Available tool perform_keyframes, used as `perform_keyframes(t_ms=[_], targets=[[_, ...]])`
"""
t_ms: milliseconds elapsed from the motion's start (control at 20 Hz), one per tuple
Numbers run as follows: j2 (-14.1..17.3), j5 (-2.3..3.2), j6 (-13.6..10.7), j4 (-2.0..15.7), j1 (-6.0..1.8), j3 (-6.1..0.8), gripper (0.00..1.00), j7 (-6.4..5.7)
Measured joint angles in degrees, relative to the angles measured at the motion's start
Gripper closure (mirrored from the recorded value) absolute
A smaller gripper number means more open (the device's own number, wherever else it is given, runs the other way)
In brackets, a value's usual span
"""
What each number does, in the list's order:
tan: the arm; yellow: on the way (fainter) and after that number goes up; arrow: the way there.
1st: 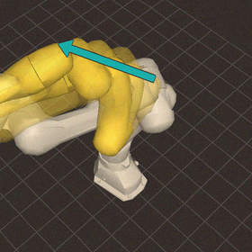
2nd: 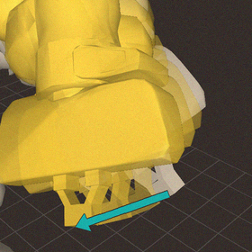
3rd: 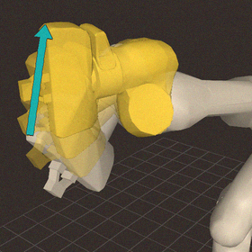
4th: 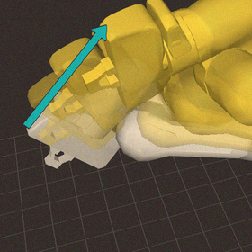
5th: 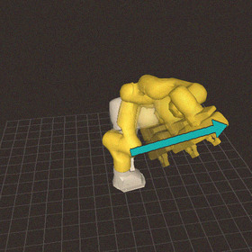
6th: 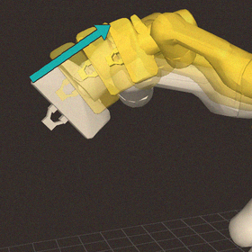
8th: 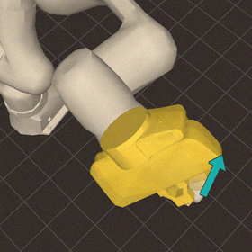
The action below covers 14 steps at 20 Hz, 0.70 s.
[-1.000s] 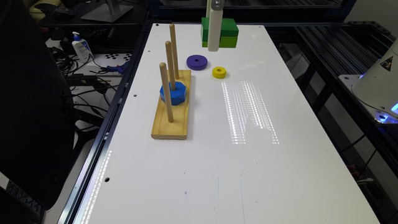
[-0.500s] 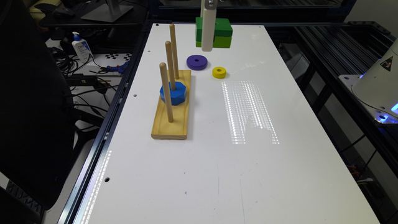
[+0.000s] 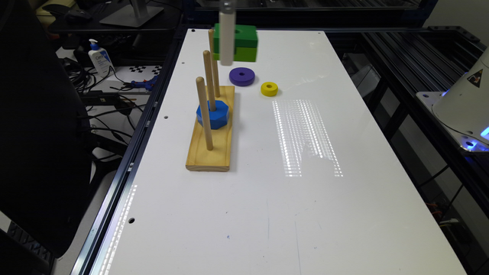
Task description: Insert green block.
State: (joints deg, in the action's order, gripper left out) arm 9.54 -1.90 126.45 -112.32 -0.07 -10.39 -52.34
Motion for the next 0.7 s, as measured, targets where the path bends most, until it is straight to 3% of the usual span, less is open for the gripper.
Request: perform_keyframes(t_ms=[250,700], targets=[[3.4,0.28,-0.9,4.18,0.07,-0.01,1.00,-0.02],[3.8,0.31,-1.2,4.60,0.13,-0.04,1.00,-0.05]])
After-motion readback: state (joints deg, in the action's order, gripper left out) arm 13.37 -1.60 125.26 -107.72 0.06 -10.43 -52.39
